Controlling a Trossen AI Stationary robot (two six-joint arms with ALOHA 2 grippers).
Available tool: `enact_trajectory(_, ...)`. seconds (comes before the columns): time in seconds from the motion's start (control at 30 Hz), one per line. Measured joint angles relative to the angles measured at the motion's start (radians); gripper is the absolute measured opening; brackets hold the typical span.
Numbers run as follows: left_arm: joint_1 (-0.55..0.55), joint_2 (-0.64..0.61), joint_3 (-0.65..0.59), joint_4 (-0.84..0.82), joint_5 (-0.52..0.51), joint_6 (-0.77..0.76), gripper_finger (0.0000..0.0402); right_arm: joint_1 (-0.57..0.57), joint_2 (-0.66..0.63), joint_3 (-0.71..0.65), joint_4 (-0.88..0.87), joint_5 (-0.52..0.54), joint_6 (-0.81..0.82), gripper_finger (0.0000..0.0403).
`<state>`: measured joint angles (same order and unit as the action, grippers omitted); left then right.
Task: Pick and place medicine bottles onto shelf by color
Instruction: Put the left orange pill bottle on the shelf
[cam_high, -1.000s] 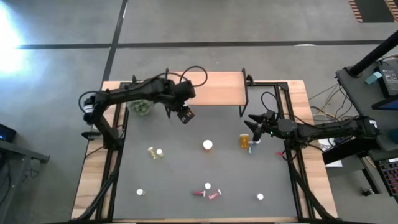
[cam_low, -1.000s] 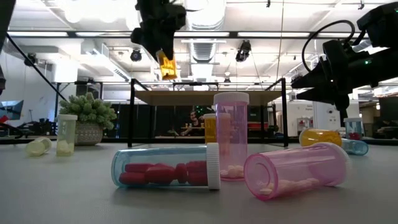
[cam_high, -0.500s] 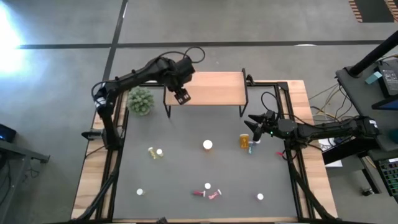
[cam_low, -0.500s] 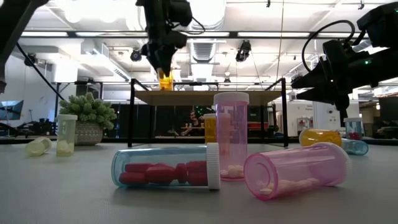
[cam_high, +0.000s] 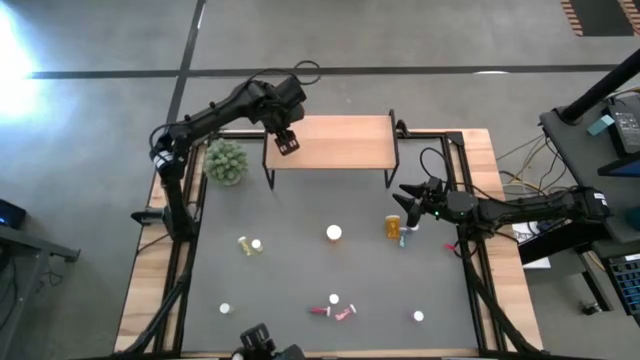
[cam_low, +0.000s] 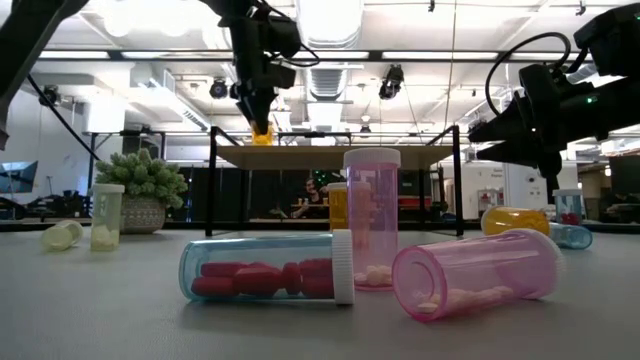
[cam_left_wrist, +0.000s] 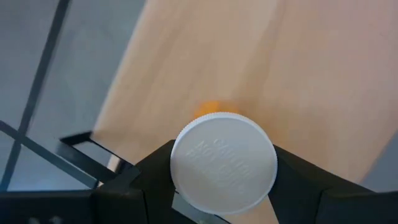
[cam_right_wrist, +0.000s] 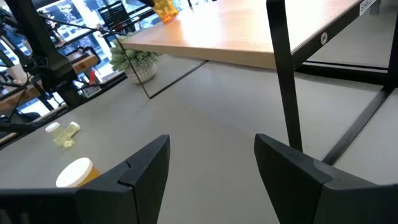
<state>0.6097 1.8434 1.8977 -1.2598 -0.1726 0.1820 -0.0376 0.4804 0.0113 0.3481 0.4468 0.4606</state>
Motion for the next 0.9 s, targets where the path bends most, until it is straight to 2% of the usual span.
enact_trajectory(0.4, 0.046, 0.002, 0.000, 0.037, 0.007, 0.010, 0.0194, 0.000, 0.000, 0.000, 0.000, 0.000, 0.000, 0.0224)
enact_trajectory(0.9, 0.052, 0.000, 0.000, -0.005, 0.036, 0.009, 0.0194, 0.000, 0.000, 0.000, 0.000, 0.000, 0.000, 0.0224)
